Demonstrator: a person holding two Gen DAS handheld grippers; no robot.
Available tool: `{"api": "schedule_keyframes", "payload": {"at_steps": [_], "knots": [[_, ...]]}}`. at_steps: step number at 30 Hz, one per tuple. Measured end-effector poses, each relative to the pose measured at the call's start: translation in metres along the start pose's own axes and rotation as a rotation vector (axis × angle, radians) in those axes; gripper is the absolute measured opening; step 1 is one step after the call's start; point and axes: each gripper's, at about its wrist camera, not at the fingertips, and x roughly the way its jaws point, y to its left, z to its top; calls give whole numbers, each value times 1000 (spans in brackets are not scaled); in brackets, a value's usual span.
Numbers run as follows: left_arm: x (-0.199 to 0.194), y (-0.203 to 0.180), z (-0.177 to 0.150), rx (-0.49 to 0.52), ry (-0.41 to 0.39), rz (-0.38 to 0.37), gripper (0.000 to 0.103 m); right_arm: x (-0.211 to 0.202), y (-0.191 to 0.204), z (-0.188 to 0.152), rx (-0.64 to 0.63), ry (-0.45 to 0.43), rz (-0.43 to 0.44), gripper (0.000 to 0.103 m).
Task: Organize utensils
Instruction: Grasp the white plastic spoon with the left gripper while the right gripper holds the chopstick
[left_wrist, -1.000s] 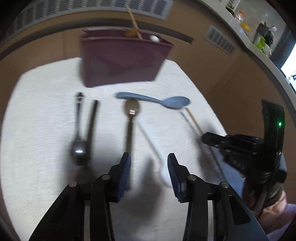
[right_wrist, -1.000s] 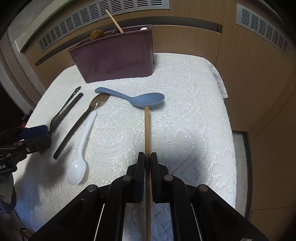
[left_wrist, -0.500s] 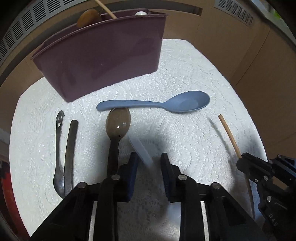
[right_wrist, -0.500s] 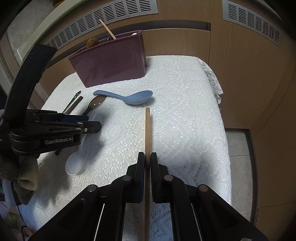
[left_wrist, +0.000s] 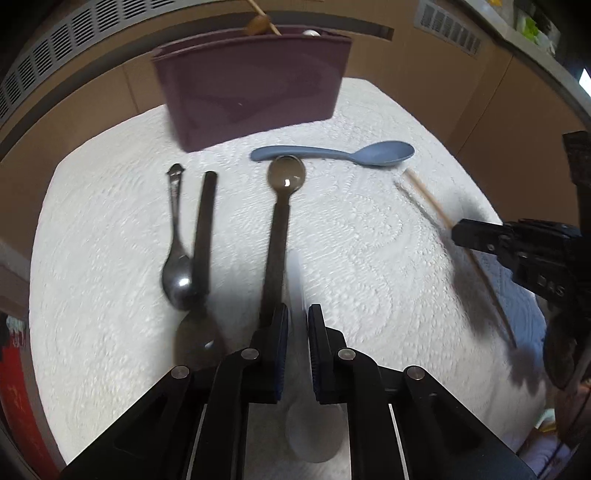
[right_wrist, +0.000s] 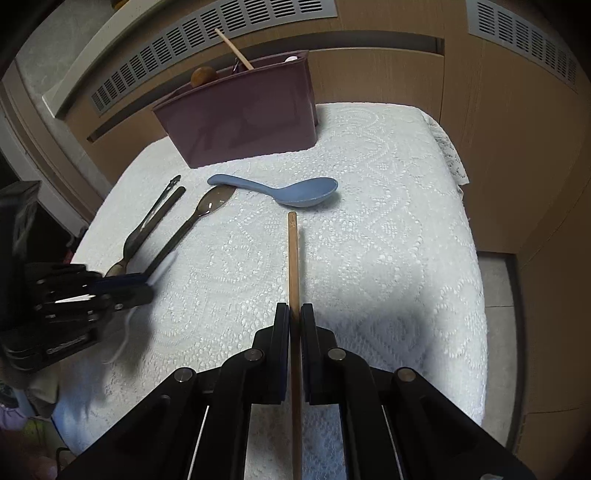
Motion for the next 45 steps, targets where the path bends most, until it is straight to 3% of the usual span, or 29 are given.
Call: {"api": "schedule_keyframes", "payload": {"at_steps": [5, 10, 14, 19, 23, 27, 32, 35, 37, 38, 40, 45], "knots": [[-18, 13, -5, -39, -62, -26, 11, 14, 8, 11, -24, 13, -57, 8], [-17, 9, -5, -36, -40, -100, 13, 21, 9, 16, -28, 22, -61, 8], [-5, -6, 1, 22, -2, -71, 13, 18, 13, 13, -40, 30, -55, 4], [16, -10, 14, 40, 68, 19, 16, -9, -5, 13, 19, -39, -40, 4], [26, -9, 22, 48, 86, 38, 16, -22, -10, 10, 21, -69, -35, 4], [28, -13, 21, 60, 36, 50, 13, -16, -4, 6, -30, -68, -27, 6], [1, 3, 9, -30, -65, 1, 11, 8, 4, 2, -49, -8, -31, 6], [-16, 14, 2, -93, -126, -24, 11, 19, 11, 3, -67, 17, -26, 19], [-25, 19, -2, -116, -161, -35, 11, 22, 21, 2, -102, 9, -51, 22], [-28, 20, -3, -123, -168, -41, 11, 24, 25, 2, -120, 10, -75, 21], [-30, 24, -4, -142, -176, -51, 11, 24, 30, 3, -136, 19, -83, 6], [-47, 23, -4, -138, -219, -51, 11, -2, 22, 13, -61, -36, -35, 5]]}}
